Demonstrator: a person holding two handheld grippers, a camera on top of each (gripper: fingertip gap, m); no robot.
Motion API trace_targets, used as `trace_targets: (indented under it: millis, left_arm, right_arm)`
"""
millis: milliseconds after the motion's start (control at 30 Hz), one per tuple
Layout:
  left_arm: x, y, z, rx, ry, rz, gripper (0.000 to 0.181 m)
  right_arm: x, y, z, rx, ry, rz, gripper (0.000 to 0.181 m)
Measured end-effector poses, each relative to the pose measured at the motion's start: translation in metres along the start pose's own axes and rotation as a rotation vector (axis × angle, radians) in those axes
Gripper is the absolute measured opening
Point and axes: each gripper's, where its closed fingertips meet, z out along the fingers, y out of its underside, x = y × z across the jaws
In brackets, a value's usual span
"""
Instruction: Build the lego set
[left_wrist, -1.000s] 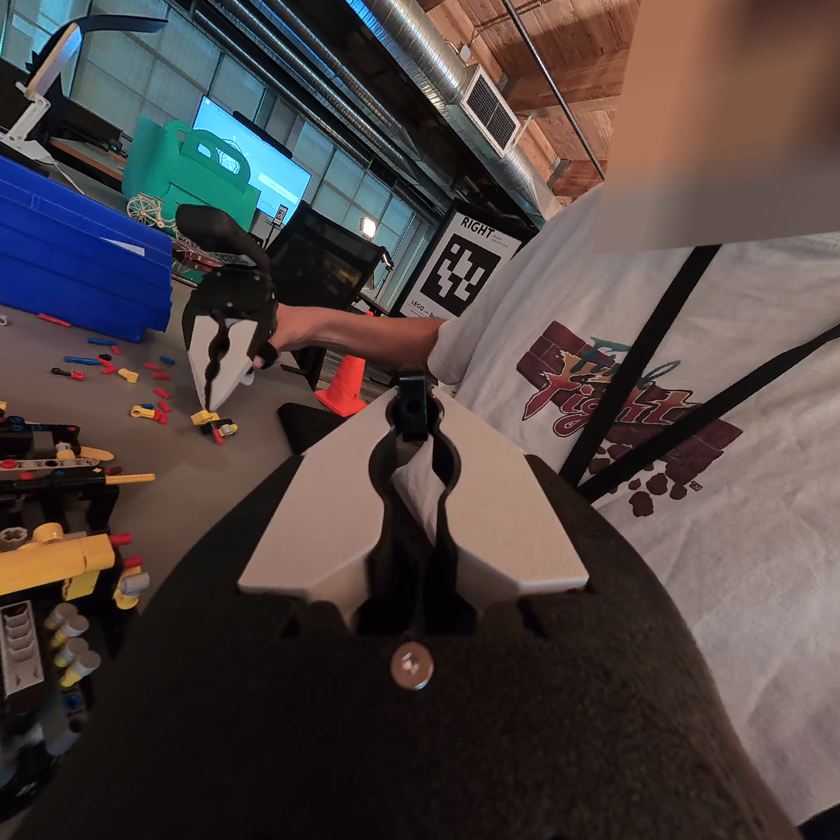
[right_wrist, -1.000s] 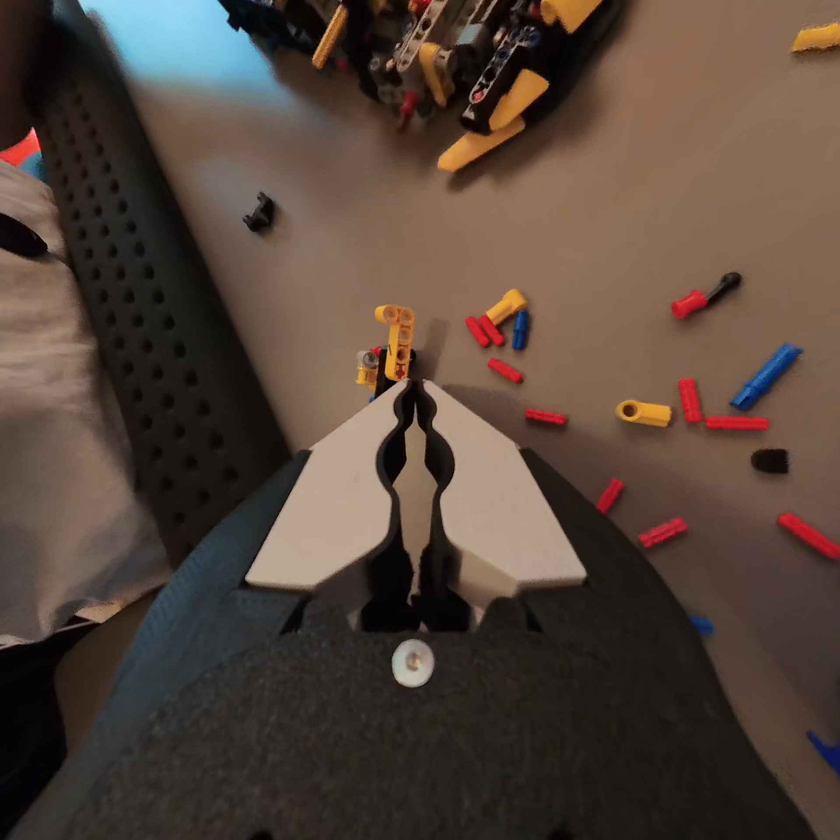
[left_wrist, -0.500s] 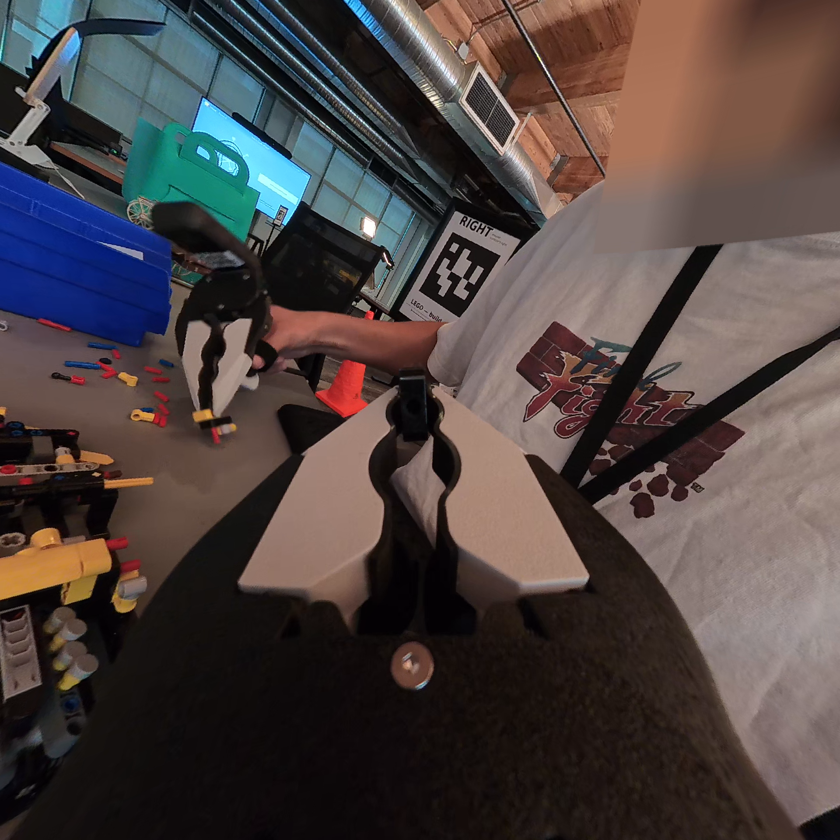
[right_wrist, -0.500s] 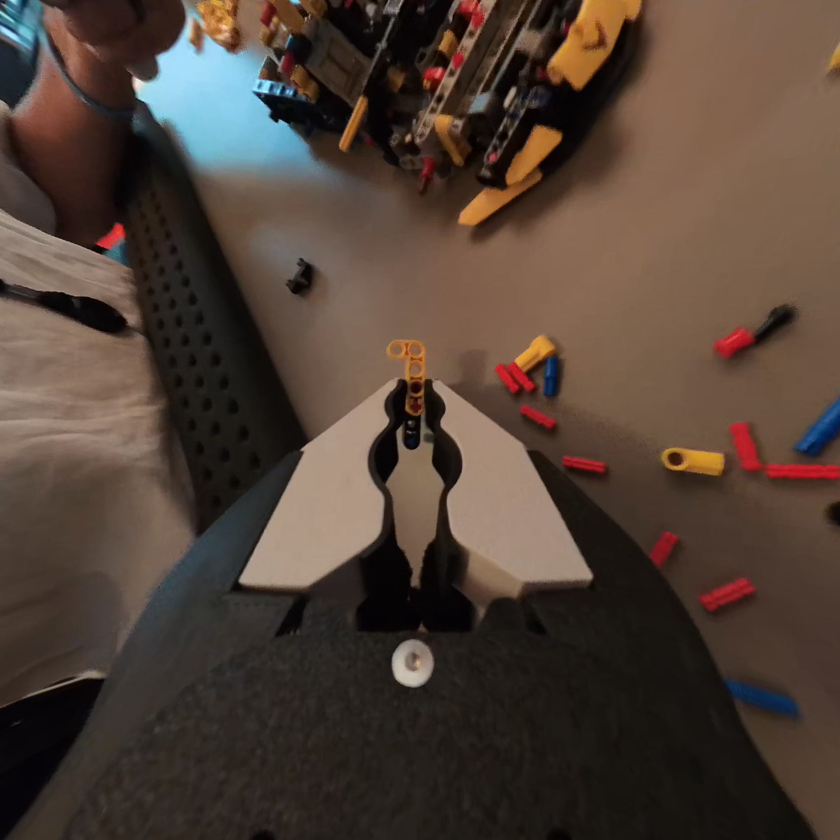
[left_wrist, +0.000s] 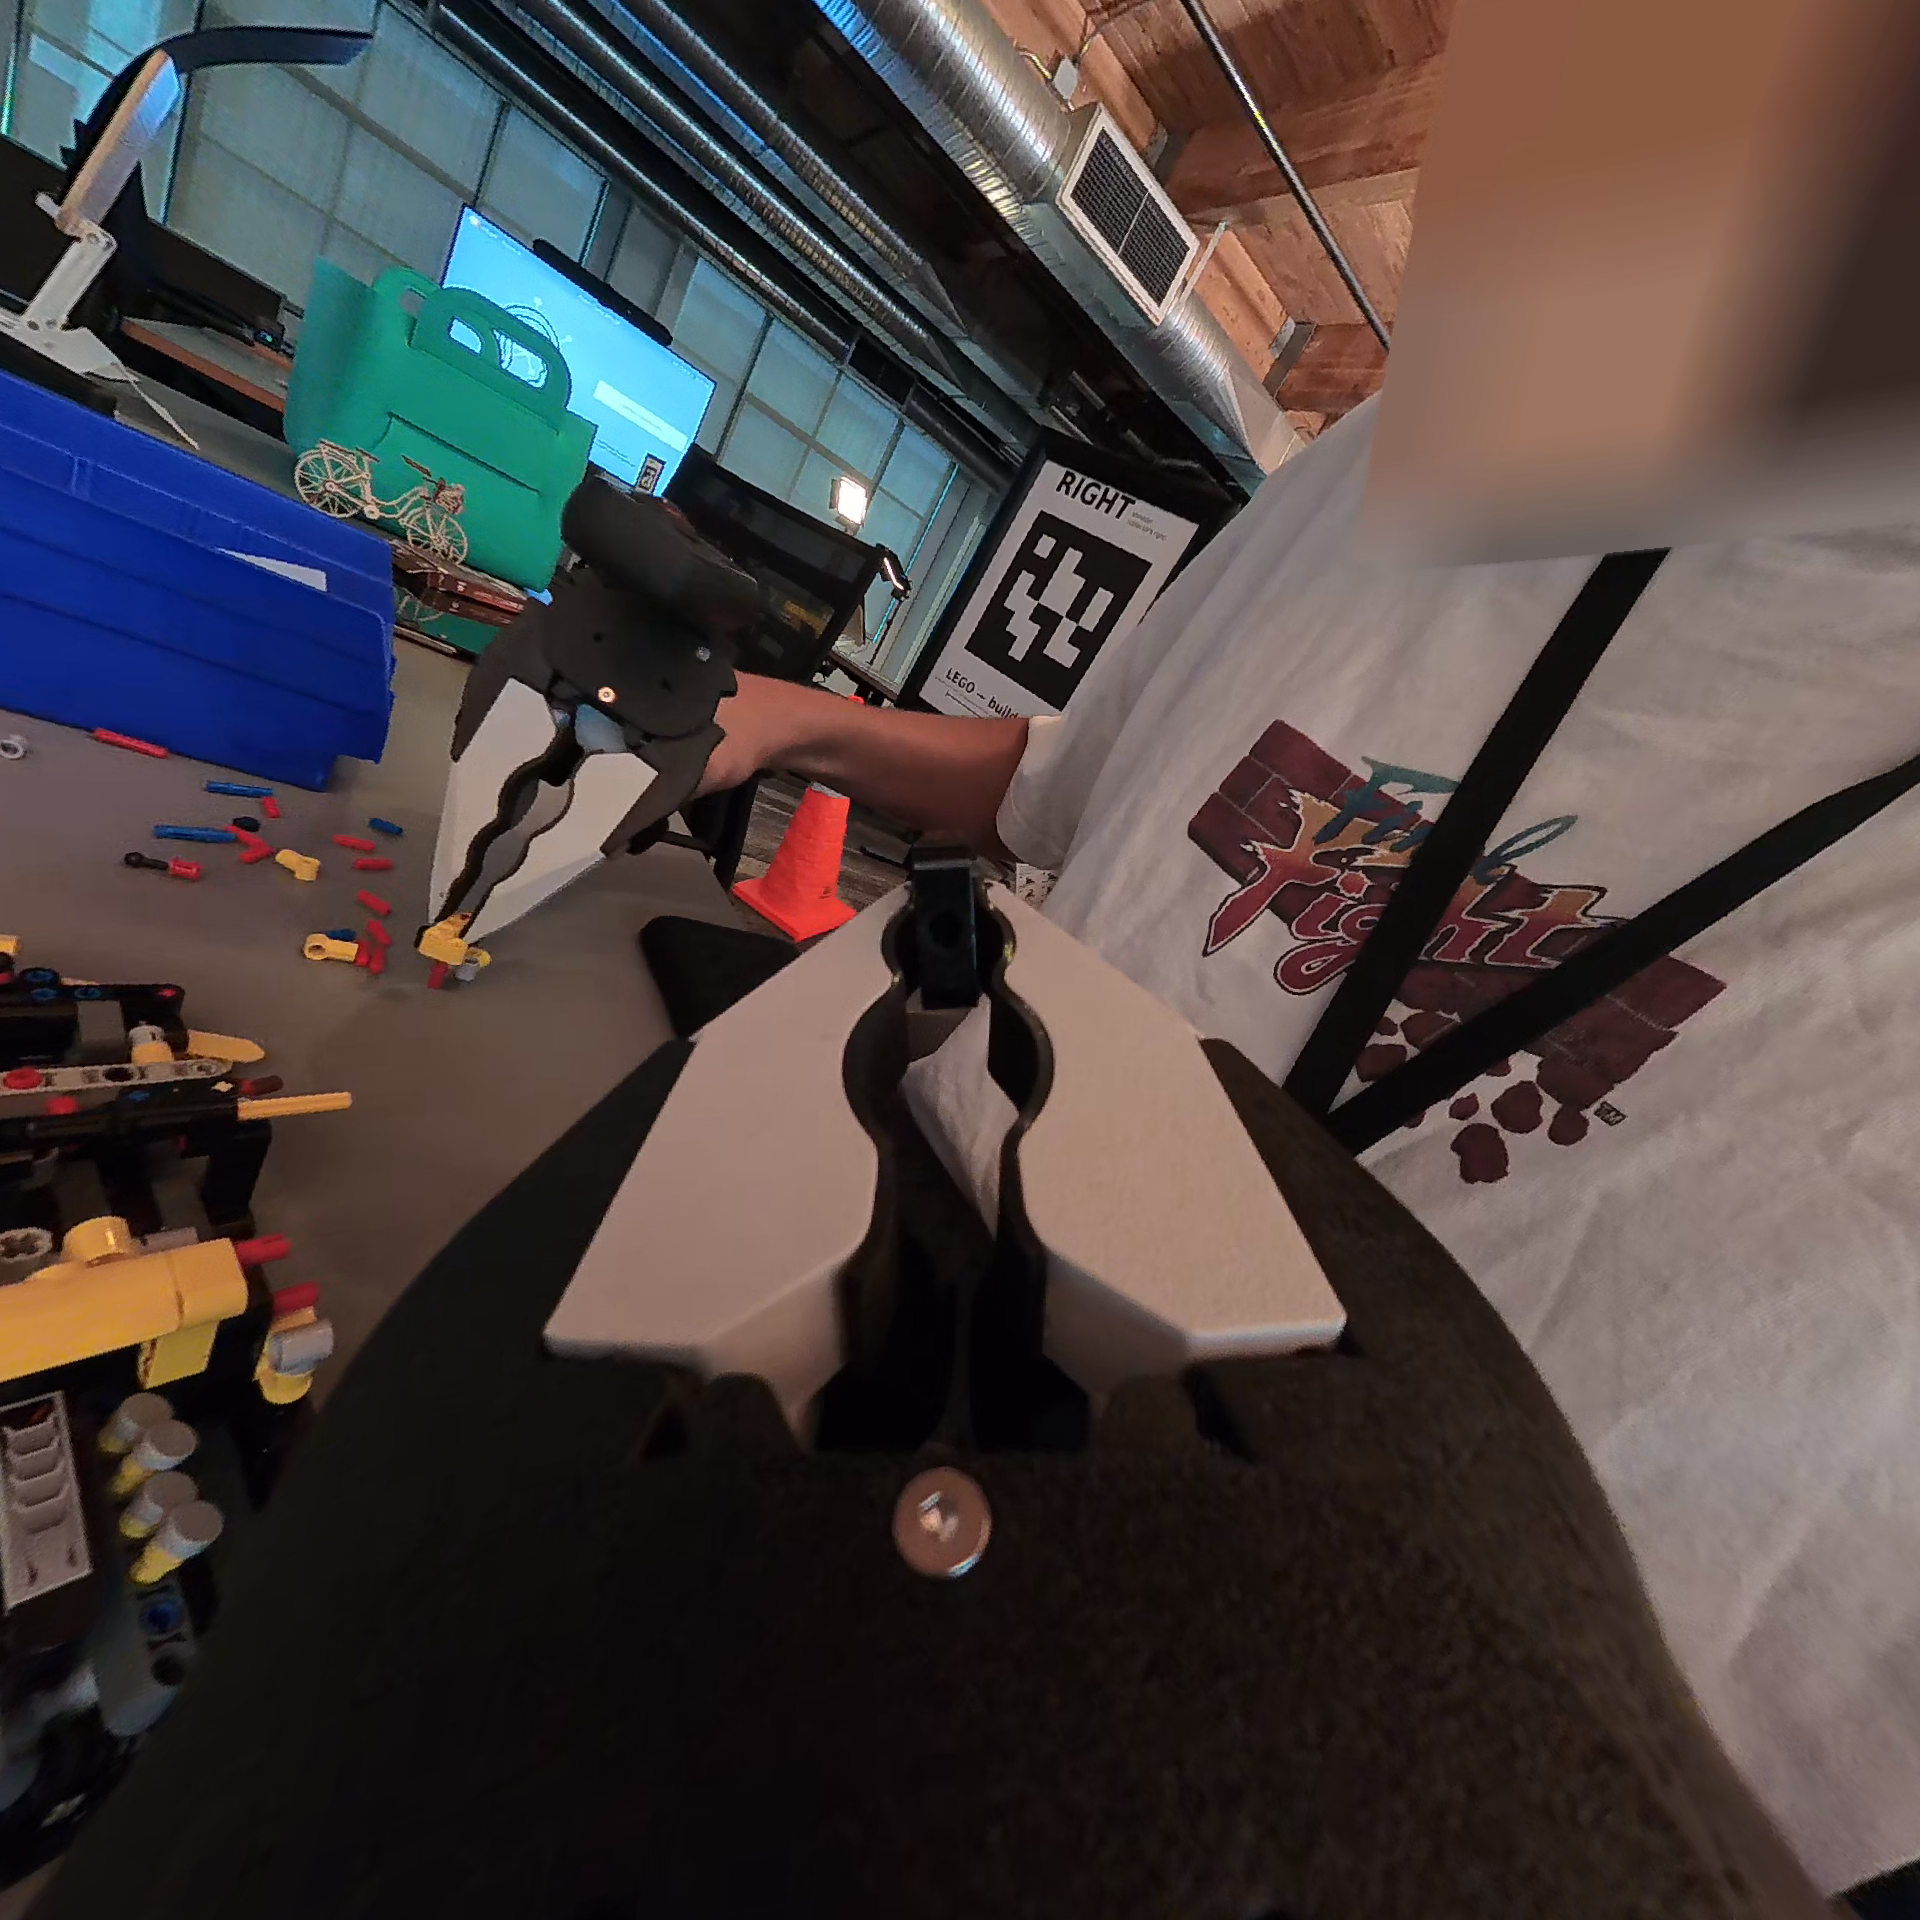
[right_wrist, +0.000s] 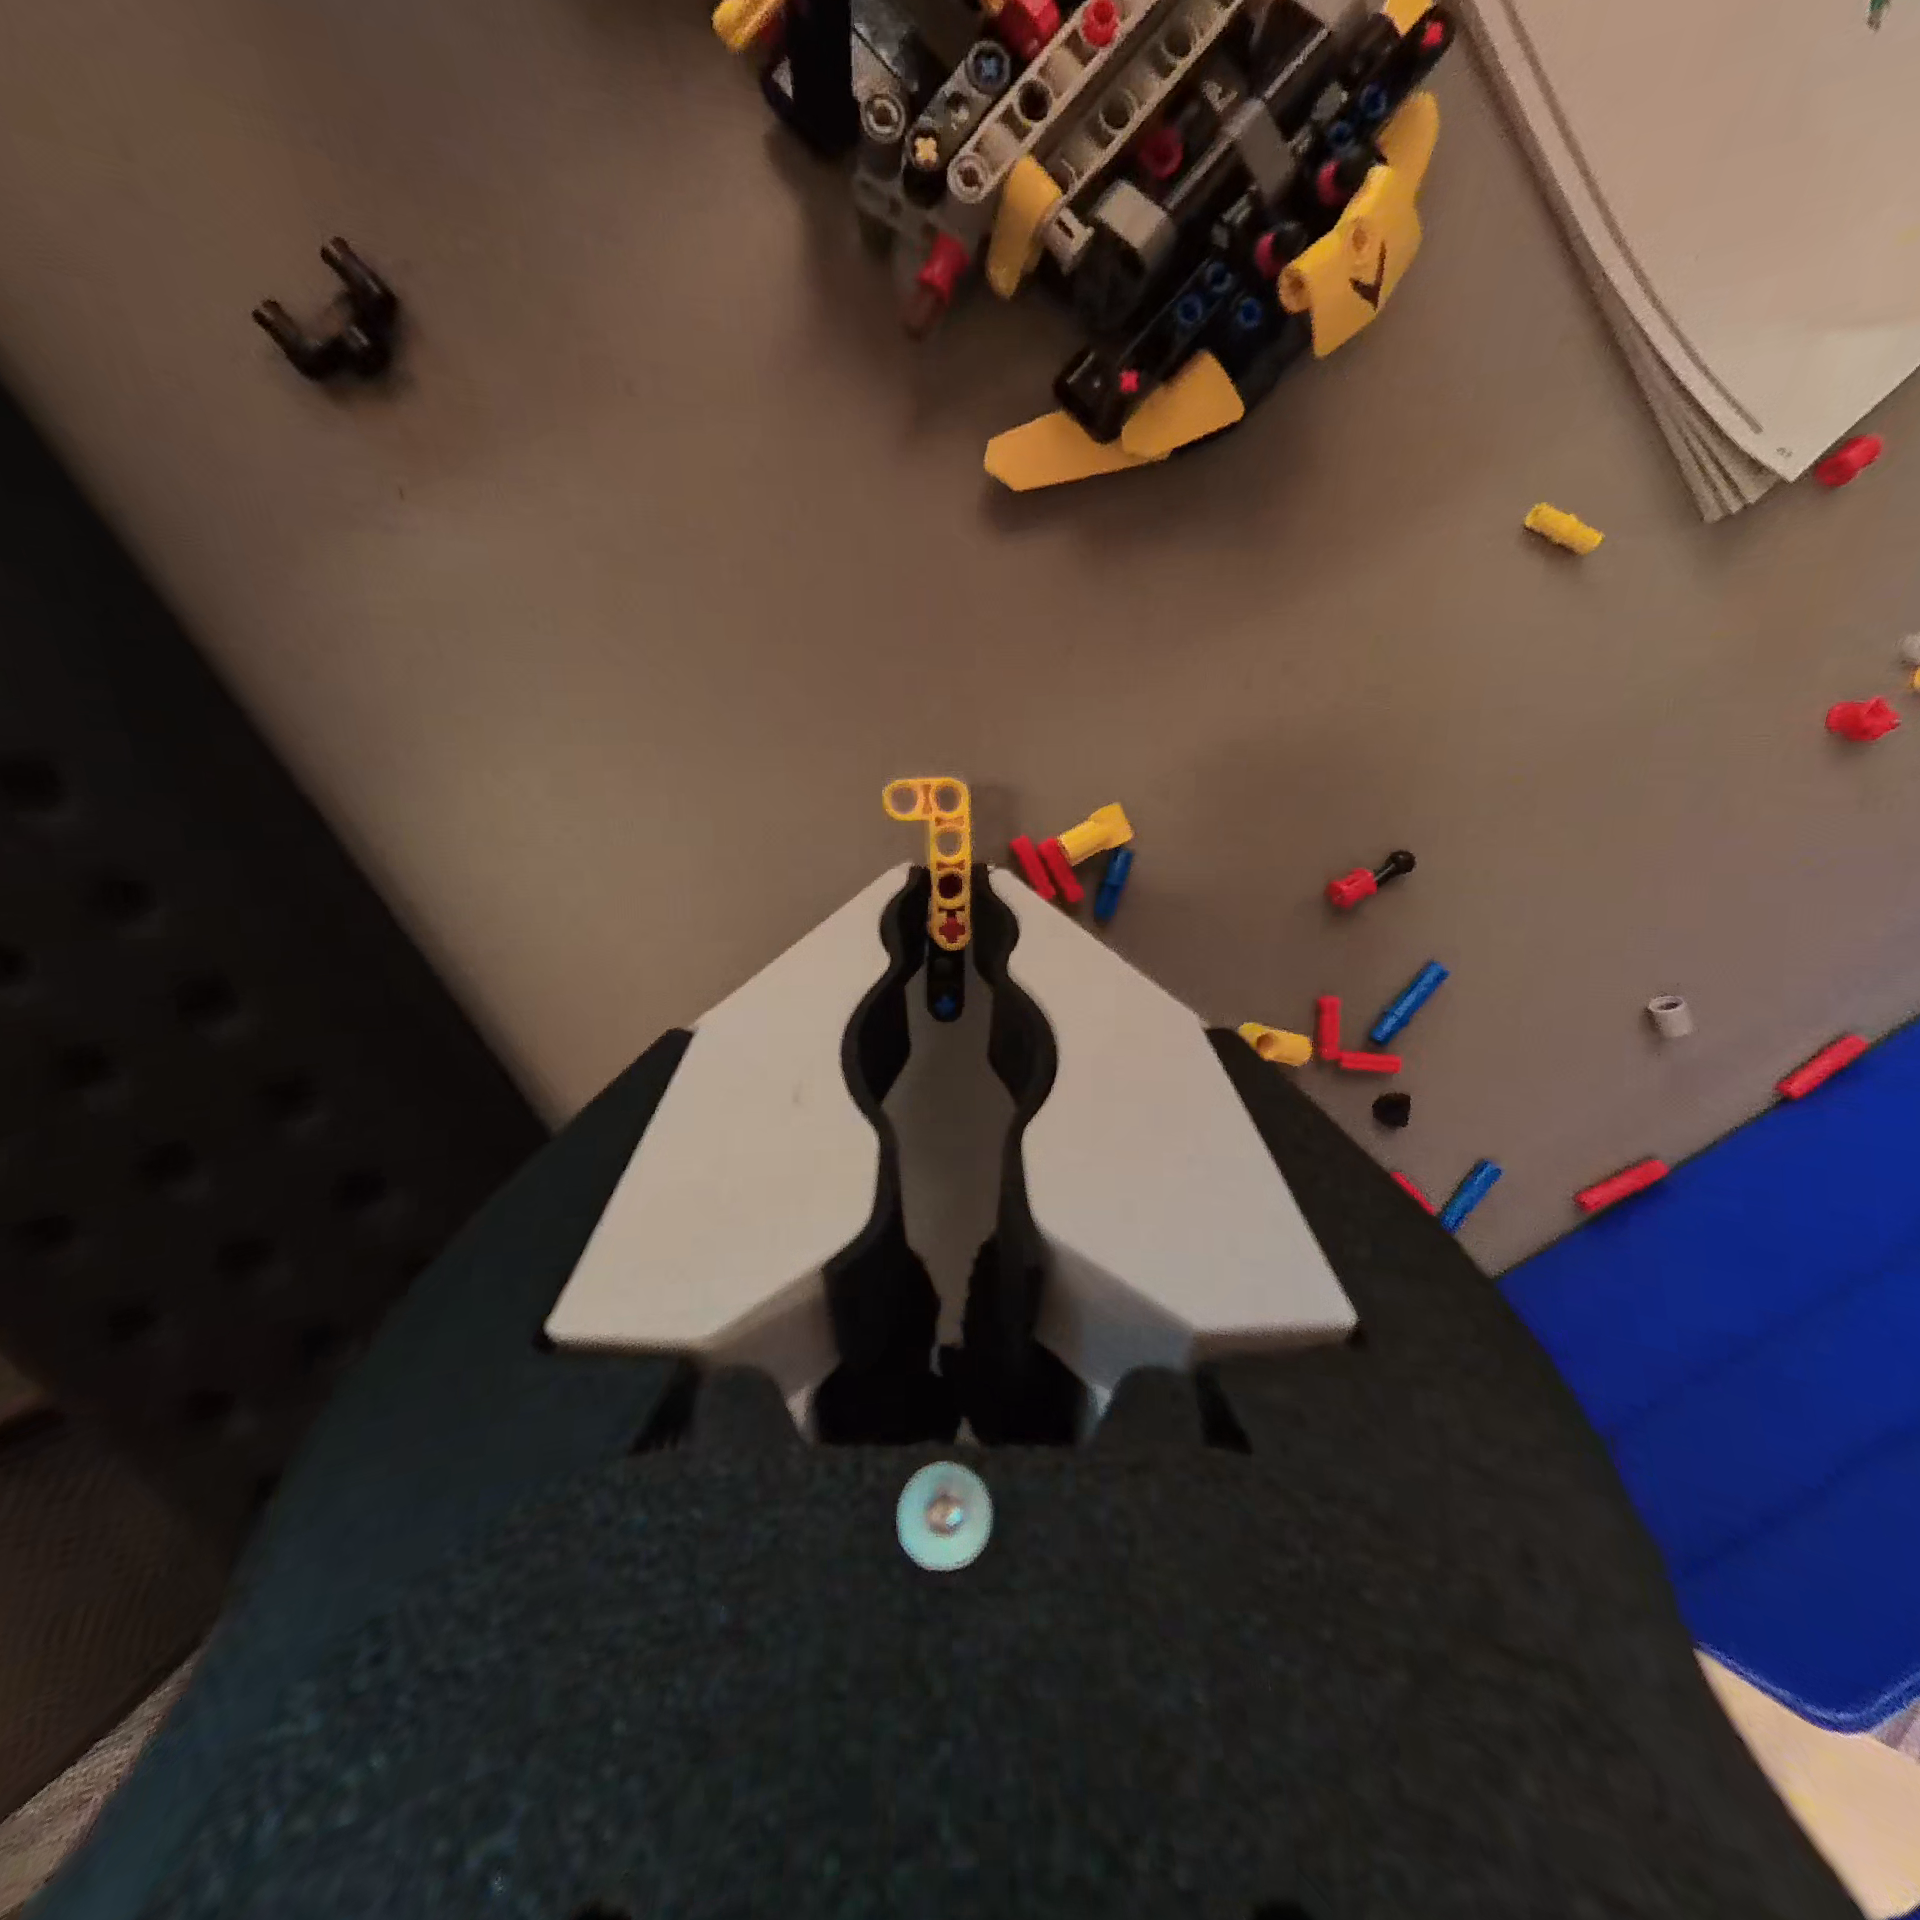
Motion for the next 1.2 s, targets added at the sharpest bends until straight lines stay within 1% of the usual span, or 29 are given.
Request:
trace_targets:
  millis: [133,200,500,633,733,833,867,933,967,1000,1067,1100,1167,1200]
  left_arm:
    - [0.001,0.0,0.0,-0.001,-0.001,0.004,0.007]
    - [0.001,0.0,0.001,-0.001,-0.001,0.005,0.007]
    - [0.001,0.0,0.001,-0.002,0.001,0.004,0.007]
    - [0.001,0.001,0.001,-0.004,0.001,0.005,0.007]
    - [0.001,0.001,0.001,-0.004,-0.004,0.006,0.007]
    - [-0.004,0.001,0.001,-0.005,-0.028,0.008,0.007]
    - [-0.008,0.002,0.001,-0.011,-0.052,0.013,0.007]
    - [-0.02,0.005,0.001,-0.036,-0.127,0.032,0.007]
    - [-0.026,0.007,0.0,-0.049,-0.167,0.048,0.008]
    - [-0.032,0.009,0.0,-0.064,-0.207,0.067,0.007]
    - [-0.04,0.014,0.001,-0.103,-0.262,0.099,0.007]
    - [-0.041,0.017,0.002,-0.119,-0.273,0.11,0.008]
    - [-0.041,0.021,0.005,-0.136,-0.269,0.107,0.008]
    - [-0.04,0.023,0.007,-0.145,-0.261,0.101,0.008]
  right_arm:
    - [0.0,0.004,0.001,-0.008,-0.004,0.013,0.008]
    - [0.001,0.01,0.005,-0.027,0.0,0.022,0.013]
    - [0.001,0.011,0.005,0.016,-0.037,0.094,0.012]
    - [0.004,0.011,0.003,0.032,-0.045,0.126,0.009]
    - [0.014,0.008,-0.001,0.014,0.066,0.062,0.008]
    - [0.02,-0.009,-0.012,0.016,0.259,-0.104,0.008]
    - [0.018,-0.02,-0.017,0.029,0.321,-0.183,0.008]
    - [0.008,-0.049,-0.029,0.111,0.417,-0.29,0.008]
    - [0.0,-0.063,-0.034,0.167,0.417,-0.299,0.008]
    - [-0.011,-0.079,-0.04,0.248,0.373,-0.259,0.008]
    - [-0.035,-0.116,-0.058,0.45,0.187,-0.105,0.008]
    - [-0.046,-0.133,-0.069,0.54,0.07,-0.026,0.008]
    - [-0.056,-0.163,-0.089,0.695,-0.104,0.101,0.008]
    - [-0.063,-0.174,-0.094,0.743,-0.203,0.145,0.008]
